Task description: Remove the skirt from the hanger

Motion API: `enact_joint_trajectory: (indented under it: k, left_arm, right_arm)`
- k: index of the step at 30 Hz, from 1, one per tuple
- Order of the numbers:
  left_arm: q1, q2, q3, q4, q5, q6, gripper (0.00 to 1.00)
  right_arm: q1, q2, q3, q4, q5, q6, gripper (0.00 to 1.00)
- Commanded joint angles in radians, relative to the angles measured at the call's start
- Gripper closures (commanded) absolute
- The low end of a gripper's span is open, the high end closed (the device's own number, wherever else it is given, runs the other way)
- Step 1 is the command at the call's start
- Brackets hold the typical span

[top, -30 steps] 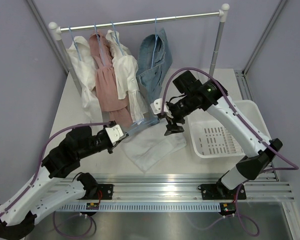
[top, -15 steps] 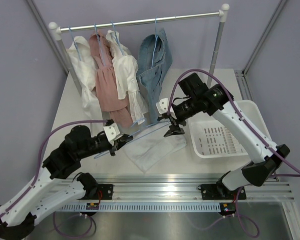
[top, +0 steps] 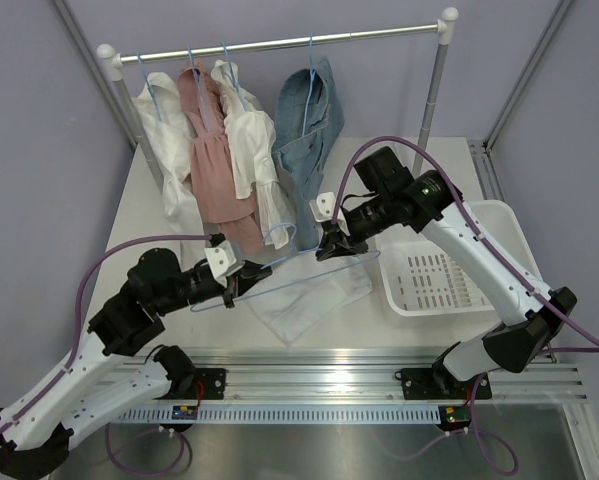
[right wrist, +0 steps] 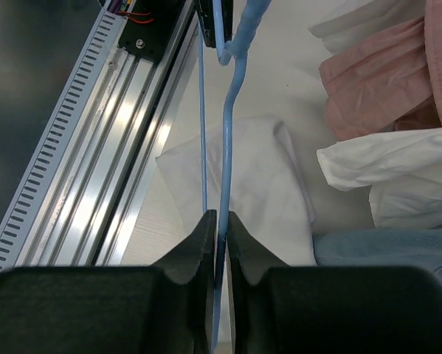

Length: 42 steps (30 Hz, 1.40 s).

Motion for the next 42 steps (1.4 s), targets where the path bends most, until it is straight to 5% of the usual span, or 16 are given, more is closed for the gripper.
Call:
enact_joint_trajectory:
  k: [1,4,8,9,11,12,17,26,32,38,42]
  left_arm:
    - [0.002,0.006,0.019,0.130,0.025,-0.021,1.00]
    - [0.002,0.017,0.017,0.192,0.039,-0.044,1.00]
    - [0.002,0.029,0.025,0.236,0.009,-0.062,0.95]
    - [0.002,0.025,0.026,0.244,-0.037,-0.078,0.73]
    - [0.002,0.018,0.045,0.267,-0.077,-0.081,0.60]
    - [0.002,0.011,0.052,0.276,-0.114,-0.075,0.36]
    - [0.002,0.003,0.156,0.305,-0.212,-0.023,0.02]
    - [0.002,0.063,0.338,0.178,-0.369,0.099,0.01]
    - [0.002,0.055,0.249,0.198,-0.448,0.008,0.01]
    - [0.002,0.034,0.169,0.253,-0.449,-0.078,0.01]
    - [0.002,0.044,0.149,0.252,-0.447,-0.117,0.01]
  right_arm:
    - [0.000,-0.021,0.029,-0.027,-0.054,-0.023,0.86]
    - [-0.003,-0.027,0.040,-0.047,-0.058,-0.023,0.98]
    - [-0.052,-0.047,0.074,-0.079,-0.070,0.008,1.00]
    - [-0.069,-0.053,0.089,-0.086,-0.081,0.013,1.00]
    - [-0.115,-0.074,0.101,-0.105,-0.101,0.019,1.00]
    - [-0.168,-0.085,0.108,-0.112,-0.116,0.019,1.00]
    - [-0.278,-0.168,0.105,-0.145,-0.124,0.020,1.00]
    - [-0.480,-0.286,0.080,0.057,-0.035,0.325,1.00]
    - [-0.601,-0.338,0.097,0.209,0.063,0.555,1.00]
    - [-0.638,-0.361,0.062,0.384,0.410,0.788,1.00]
    - [-0.649,-0.325,0.074,0.378,0.471,0.810,1.00]
